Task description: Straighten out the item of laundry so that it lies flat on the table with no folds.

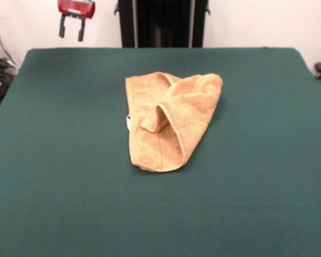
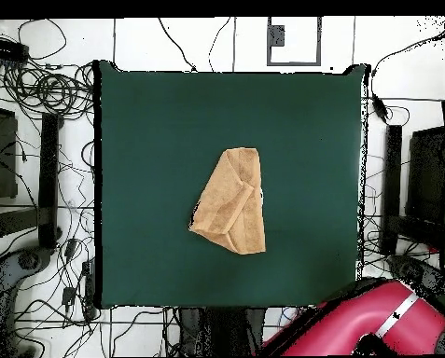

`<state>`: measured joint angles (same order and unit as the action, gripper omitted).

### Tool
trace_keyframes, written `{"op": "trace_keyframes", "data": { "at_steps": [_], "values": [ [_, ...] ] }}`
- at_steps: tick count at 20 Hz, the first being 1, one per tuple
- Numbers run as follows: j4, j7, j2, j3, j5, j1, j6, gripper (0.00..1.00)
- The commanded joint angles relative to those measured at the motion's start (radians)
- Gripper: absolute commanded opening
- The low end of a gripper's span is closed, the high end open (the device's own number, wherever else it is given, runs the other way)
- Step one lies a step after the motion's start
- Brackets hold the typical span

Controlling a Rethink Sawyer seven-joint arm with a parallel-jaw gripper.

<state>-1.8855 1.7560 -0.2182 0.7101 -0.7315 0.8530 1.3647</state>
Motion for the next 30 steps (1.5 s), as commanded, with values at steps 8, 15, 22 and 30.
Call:
{"op": "trace_keyframes", "data": {
  "at_steps": [8, 15, 22, 30],
  "values": [
    [-0.226, 0.183, -0.072, -0.18, -0.077, -0.069, -0.179, 1.0],
    [-0.25, 0.178, -0.037, -0.238, 0.019, -0.125, -0.15, 1.0],
    [-0.251, 0.221, 0.009, -0.318, 0.097, -0.197, -0.151, 1.0],
    [-0.257, 0.284, 0.104, -0.431, 0.2, -0.269, -0.252, 1.0]
  ]
}}
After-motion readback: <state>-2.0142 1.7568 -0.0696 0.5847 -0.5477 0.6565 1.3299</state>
